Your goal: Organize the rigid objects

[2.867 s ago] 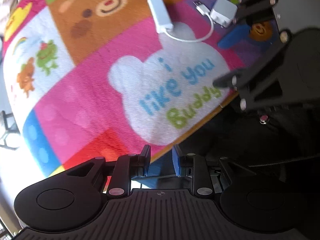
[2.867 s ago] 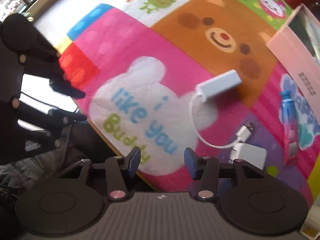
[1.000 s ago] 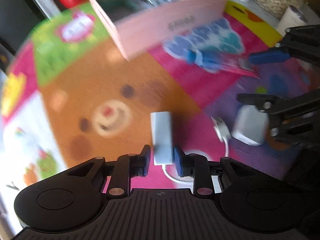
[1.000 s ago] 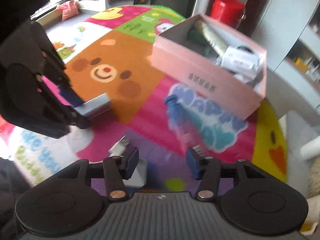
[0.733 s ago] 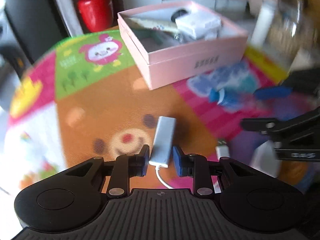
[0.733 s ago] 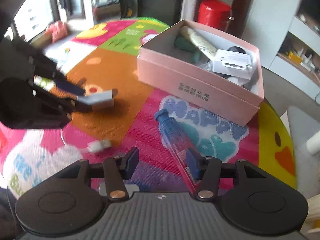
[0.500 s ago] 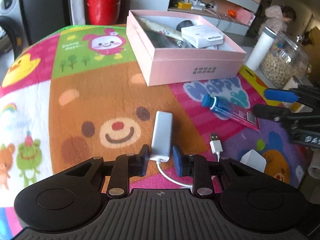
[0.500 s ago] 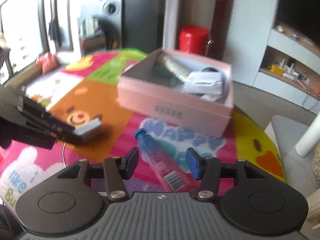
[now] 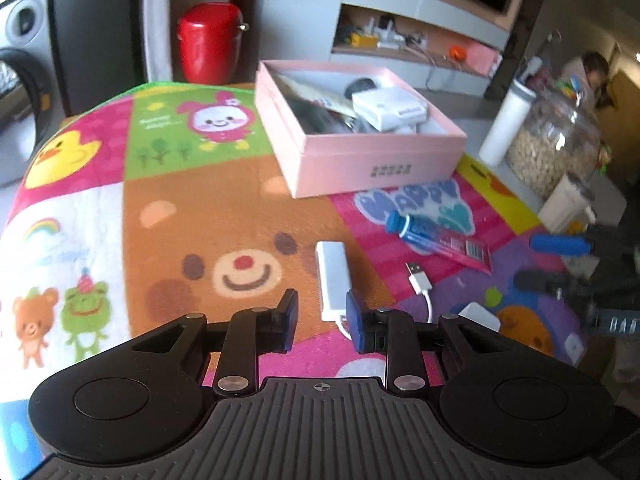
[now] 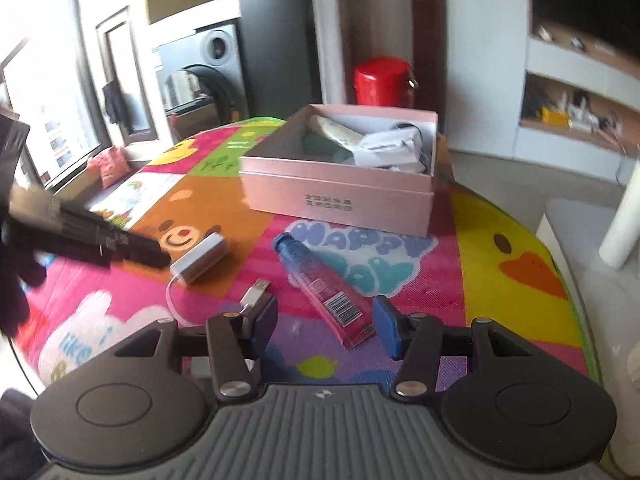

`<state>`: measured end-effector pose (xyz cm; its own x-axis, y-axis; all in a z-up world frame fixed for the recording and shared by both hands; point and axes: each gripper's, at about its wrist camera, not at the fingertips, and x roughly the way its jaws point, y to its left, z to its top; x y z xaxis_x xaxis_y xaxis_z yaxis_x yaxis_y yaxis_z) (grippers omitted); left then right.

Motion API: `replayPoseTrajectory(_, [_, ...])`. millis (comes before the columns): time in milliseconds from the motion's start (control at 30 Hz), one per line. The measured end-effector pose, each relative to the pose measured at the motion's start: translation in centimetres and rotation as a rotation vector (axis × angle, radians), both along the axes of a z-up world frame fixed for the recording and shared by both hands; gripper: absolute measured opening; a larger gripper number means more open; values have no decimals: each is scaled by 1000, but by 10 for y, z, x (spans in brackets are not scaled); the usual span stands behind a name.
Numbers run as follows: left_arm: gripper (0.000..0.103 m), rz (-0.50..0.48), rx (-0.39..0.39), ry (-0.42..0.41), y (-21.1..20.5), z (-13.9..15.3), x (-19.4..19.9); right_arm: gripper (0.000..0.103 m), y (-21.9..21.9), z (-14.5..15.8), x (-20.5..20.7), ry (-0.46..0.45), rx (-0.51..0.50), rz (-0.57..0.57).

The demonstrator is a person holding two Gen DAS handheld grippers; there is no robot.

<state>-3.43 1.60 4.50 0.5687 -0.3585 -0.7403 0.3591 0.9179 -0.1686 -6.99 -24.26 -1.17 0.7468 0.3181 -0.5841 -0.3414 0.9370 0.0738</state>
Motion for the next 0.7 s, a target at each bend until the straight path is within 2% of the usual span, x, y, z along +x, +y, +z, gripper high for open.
replayPoseTrajectory(67, [29,10,-9,4,-2,0,5,60,4,-2,-4,7,16,42])
replayPoseTrajectory(167, [29,-9,25,-3,-23,-6,16,61,11,-4,-4,40,61,107])
replayPoseTrajectory(333, [33,-47,142,15,-57,-32,30,61,32,6,1,-61,-78,122])
replayPoseTrajectory(400, [34,-57,152,-25,-61,-35,29,61,35,7,15,-80,-112,126])
replayPoseTrajectory(500, [30,-53,134,-37,-60,-37,34,60,40,-1,58,-32,-110,115])
replayPoseTrajectory(533, [25,-49,131,-42,-60,-37,36,58,41,-5,73,-12,-108,105])
replayPoseTrajectory(633, [25,-60,152,-43,-61,-36,36,47,48,-18,102,45,-105,103])
replayPoseTrajectory(667, [25,-65,164,-44,-61,-35,34,37,49,-21,104,64,-102,116])
replayPoseTrajectory(700, [25,-71,176,-48,-62,-35,32,35,52,-23,103,77,-109,133])
